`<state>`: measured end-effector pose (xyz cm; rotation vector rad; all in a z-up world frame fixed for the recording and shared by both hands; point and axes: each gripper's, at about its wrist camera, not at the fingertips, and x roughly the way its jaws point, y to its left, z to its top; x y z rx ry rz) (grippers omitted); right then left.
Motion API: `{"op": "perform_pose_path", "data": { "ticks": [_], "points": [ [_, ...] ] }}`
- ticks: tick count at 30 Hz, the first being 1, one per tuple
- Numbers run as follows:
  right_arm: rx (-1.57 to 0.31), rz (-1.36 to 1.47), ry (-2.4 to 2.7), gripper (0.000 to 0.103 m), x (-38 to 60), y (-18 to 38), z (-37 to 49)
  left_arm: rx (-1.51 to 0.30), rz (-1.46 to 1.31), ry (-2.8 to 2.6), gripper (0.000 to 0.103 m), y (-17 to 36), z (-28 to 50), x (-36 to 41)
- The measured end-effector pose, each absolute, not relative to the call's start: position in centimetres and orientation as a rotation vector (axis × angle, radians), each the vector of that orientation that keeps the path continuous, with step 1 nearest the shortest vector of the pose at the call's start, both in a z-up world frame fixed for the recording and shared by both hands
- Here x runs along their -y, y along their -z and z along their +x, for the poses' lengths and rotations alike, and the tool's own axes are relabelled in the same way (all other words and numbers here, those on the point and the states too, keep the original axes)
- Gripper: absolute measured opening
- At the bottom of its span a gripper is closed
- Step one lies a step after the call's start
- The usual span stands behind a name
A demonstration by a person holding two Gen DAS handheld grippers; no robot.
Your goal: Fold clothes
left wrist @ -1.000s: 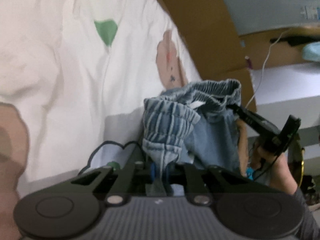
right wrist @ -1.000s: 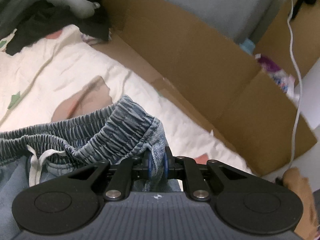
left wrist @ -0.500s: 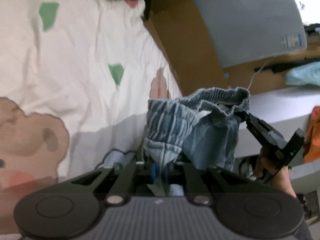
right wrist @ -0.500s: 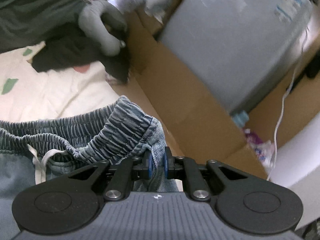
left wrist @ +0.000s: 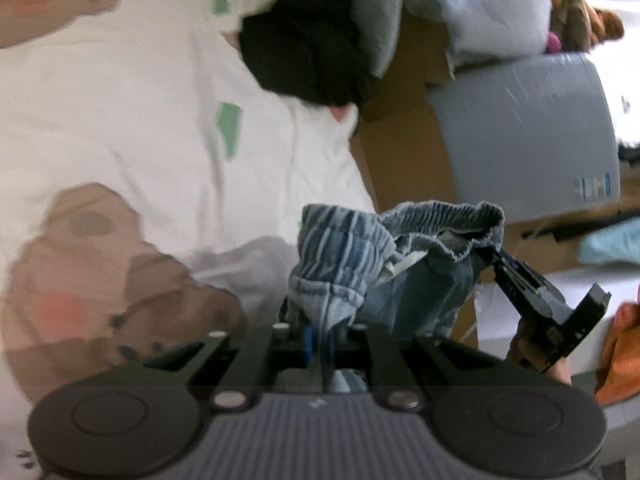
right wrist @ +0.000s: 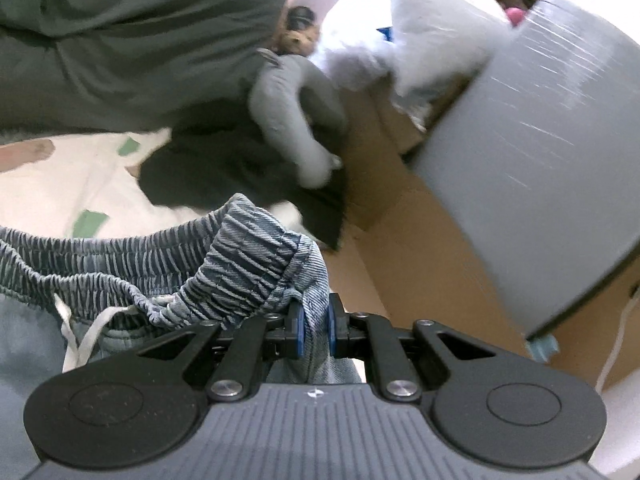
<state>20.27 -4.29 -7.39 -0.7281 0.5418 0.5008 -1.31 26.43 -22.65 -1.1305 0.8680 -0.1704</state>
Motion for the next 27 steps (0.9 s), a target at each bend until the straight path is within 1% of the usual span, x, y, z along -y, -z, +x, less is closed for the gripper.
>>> {"op": "perform_pose_path", "data": {
  "ticks": [8, 14, 19, 22, 25, 27],
  "points": [
    [-0.554, -0.684, -0.586, 0.009, -2.1, 8.6, 22.1, -0.840, -1.183, 0.053, 0.006, 22.5, -4.1, -32.6],
    [-0.551, -0.656, -0.647, 0.008, -6.6, 8.6, 23.4, -0.809, -1.219, -0.042, 0.005, 21.8, -4.9, -37.2],
    [-0.548, -0.659, -0.717, 0.008, -10.8, 8.9, 24.3, -0.786, -1.197, -0.118, 0.005, 21.0, -5.1, -41.5],
    [-0.566, -0.660, -0.748, 0.008, -13.7, 9.9, 25.6, -0.777, -1.200, -0.157, 0.005, 21.8, -5.2, -43.4],
    [-0.585, -0.670, -0.766, 0.007, -16.5, 11.1, 26.8, -0.776, -1.209, -0.188, 0.004, 22.5, -5.2, -44.8],
    [-0.589, -0.667, -0.755, 0.003, -18.1, 11.6, 28.0, -0.769, -1.216, -0.197, 0.004, 22.8, -5.0, -45.6]
  ]
}}
